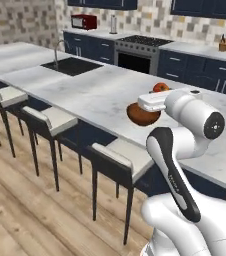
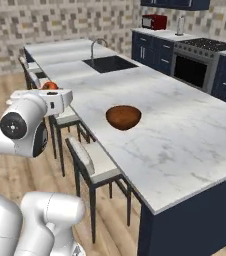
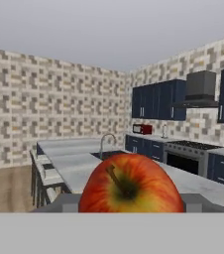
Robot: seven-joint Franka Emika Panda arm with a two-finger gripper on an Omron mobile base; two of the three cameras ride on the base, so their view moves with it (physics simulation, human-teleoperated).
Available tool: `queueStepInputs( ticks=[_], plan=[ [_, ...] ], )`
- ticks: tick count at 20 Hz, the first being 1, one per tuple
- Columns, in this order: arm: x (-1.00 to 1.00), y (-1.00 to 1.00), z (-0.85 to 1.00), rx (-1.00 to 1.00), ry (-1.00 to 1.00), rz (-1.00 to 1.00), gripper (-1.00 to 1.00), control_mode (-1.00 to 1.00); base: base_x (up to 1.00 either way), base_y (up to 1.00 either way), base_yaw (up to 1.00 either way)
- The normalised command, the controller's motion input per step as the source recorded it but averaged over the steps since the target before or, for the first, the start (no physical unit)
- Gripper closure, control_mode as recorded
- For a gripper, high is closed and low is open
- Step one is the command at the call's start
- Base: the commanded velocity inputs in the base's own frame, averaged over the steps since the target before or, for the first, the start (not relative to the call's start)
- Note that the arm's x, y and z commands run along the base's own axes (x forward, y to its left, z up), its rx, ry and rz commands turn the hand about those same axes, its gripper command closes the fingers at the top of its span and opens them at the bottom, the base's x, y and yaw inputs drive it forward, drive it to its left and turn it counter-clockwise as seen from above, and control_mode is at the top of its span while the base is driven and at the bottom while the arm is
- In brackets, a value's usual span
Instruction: Retrieve the apple and kiwi from the fridge and place them into the bowl on the dining table.
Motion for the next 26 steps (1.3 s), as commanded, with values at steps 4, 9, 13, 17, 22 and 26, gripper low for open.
queueStepInputs(
  ticks=[4,9,13,17,22,26],
  plan=[
    [0.00,0.00,0.00,0.00,0.00,0.00,1.00,1.00,0.53,1.00,-0.43],
    [0.00,0.00,0.00,0.00,0.00,0.00,1.00,1.00,0.48,0.58,-0.38],
    [0.00,0.00,0.00,0.00,0.00,0.00,1.00,1.00,0.42,0.07,-0.34],
    [0.00,0.00,0.00,0.00,0.00,0.00,1.00,1.00,0.33,0.03,-0.35],
    [0.00,0.00,0.00,0.00,0.00,0.00,1.00,1.00,0.42,0.28,-0.36],
    [0.00,0.00,0.00,0.00,0.00,0.00,1.00,1.00,0.46,0.32,-0.35]
  ],
)
